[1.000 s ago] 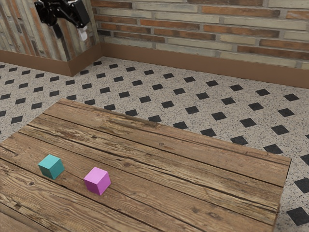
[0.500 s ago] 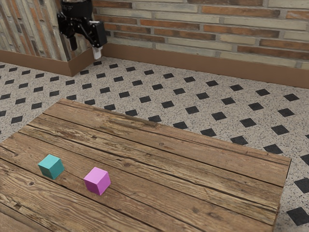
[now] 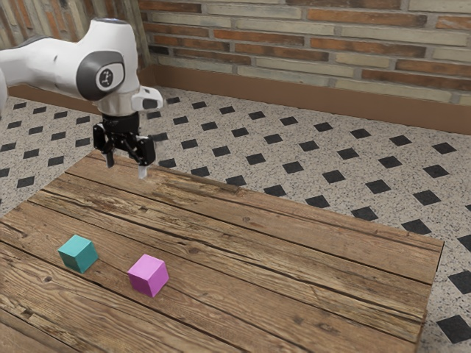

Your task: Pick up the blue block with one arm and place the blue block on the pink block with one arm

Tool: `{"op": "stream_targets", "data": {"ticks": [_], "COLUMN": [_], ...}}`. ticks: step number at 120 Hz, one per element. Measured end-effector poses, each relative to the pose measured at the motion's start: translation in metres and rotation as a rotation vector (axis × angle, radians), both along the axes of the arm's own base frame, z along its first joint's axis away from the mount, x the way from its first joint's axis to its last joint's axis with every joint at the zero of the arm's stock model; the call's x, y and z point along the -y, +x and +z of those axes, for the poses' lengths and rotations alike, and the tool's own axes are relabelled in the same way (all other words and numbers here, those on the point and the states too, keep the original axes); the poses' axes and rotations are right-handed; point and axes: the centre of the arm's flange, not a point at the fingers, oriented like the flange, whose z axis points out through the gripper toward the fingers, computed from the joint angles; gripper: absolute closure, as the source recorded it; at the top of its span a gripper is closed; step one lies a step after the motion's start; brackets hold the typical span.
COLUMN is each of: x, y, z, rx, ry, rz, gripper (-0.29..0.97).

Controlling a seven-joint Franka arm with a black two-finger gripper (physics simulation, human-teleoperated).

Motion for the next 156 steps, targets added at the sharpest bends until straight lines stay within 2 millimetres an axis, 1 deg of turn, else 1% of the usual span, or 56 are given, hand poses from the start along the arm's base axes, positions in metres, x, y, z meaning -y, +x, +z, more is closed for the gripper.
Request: {"op": "stream_targets", "data": {"ticks": [9, 14, 25, 30, 34, 47, 51, 61, 76, 94, 103, 109, 116, 130, 146, 156], "x": [-0.042, -0.062, -0.092, -0.1, -0.102, -0.107, -0.11, -0.117, -0.129, -0.148, -0.154, -0.154, -0.148, -0.148, -0.149, -0.15], "y": [0.0, -0.003, -0.008, -0.012, -0.019, -0.049, -0.057, -0.073, -0.089, -0.099, -0.1, -0.098, -0.093, -0.09, -0.089, -0.092], "z": [-0.004, -0.007, -0.011, -0.015, -0.024, -0.073, -0.084, -0.104, -0.127, -0.139, -0.149, -0.158, -0.167, -0.179, -0.184, -0.186], "rx": [0.024, 0.036, 0.061, 0.068, 0.065, 0.028, 0.024, 0.027, 0.047, 0.083, 0.083, 0.078, 0.071, 0.066, 0.07, 0.072], "ry": [0.004, 0.005, -0.002, -0.011, -0.021, -0.056, -0.063, -0.074, -0.074, -0.061, -0.055, -0.051, -0.047, -0.042, -0.038, -0.044], "rz": [0.042, 0.056, 0.067, 0.066, 0.059, 0.039, 0.035, 0.026, 0.012, -0.009, -0.021, -0.037, -0.065, -0.095, -0.117, -0.122], "gripper": [0.0, 0.0, 0.0, 0.0, 0.0, 0.0, 0.0, 0.0, 0.0, 0.0, 0.0, 0.0, 0.0, 0.0, 0.0, 0.0]}}
